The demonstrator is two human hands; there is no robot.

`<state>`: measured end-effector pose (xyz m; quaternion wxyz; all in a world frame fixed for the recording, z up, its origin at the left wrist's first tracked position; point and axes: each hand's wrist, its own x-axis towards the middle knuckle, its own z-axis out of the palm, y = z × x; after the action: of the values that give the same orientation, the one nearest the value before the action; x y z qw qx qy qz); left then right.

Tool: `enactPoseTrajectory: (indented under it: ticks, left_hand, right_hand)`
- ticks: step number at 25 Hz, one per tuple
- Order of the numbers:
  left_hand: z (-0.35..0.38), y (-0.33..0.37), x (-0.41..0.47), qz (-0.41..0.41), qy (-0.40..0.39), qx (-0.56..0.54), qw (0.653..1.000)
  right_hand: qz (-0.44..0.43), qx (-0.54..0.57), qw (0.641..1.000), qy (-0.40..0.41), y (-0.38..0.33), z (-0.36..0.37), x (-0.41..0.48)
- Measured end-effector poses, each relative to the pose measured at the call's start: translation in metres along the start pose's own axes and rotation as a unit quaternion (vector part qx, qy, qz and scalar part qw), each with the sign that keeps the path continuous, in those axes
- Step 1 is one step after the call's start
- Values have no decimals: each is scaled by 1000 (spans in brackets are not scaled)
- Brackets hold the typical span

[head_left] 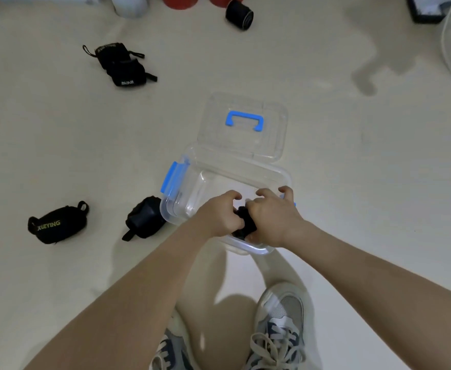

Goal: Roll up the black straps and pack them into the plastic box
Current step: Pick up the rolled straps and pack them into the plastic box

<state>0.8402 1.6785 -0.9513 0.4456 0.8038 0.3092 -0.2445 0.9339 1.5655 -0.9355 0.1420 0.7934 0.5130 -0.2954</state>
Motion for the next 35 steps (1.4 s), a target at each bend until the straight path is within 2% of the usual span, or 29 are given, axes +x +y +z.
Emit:
enactPoseTrajectory:
  ticks: [2, 4, 6, 7, 8, 9, 11, 12, 13, 15, 16, 17, 20, 25, 30, 32, 35]
  left_hand:
    - [1, 3, 1, 27, -3, 38, 999]
    - [-1, 6, 5, 49, -38, 109, 992]
    - [-11, 5, 19, 42, -80, 101, 991]
    - [-20, 5, 25, 40, -68, 82, 994]
    - [-31, 5, 26, 45, -19, 61, 997]
    - [-44, 4, 27, 55, 59, 50, 995]
    - [-68, -6, 18, 68, 241, 87, 964]
    - [-78, -17, 11, 59, 300, 112, 946]
    - [-86, -28, 5, 21, 306, 130, 943]
    - [-94, -49, -3, -89, 207, 124, 966]
    - [-93, -58, -5, -123, 149, 112, 975]
    - [-93, -67, -7, -134, 123, 103, 978]
    - [-108, -91, -13, -149, 177, 63, 971]
    - [-149, -143, -23, -229, 254, -29, 939]
    - [-181, -161, -51, -294, 195, -77, 933]
    - [-192, -147, -67, -284, 203, -67, 935]
    - [-201, -104, -84, -191, 233, -69, 951]
  right_hand:
    - [-19, -27, 999, -26, 3, -8, -1]
    - [-43, -42, 998, -33, 11, -20, 1]
    - [-52, 16, 997, -62, 22, -34, 7]
    - [-46, 78, 994, -63, 27, -41, 10]
    - [-30, 144, 988, -38, 31, -49, 13]
    - [-3, 194, 981, 24, 35, -57, 13]
    - [96, 215, 959, 157, 42, -63, 10]
    - [164, 225, 948, 156, 45, -62, 7]
    - [231, 257, 933, 104, 45, -58, 3]
    - [299, 374, 878, -14, 35, -44, 0]
    - [310, 423, 851, -19, 28, -39, 3]
    - [314, 449, 837, 4, 22, -38, 9]
    - [273, 455, 845, 69, 2, -57, 33]
    - [185, 508, 841, 31, -44, -108, 84]
    - [162, 458, 874, 22, -81, -152, 92]
    - [161, 441, 883, 13, -83, -172, 77]
    - [160, 391, 906, 22, -70, -200, 57]
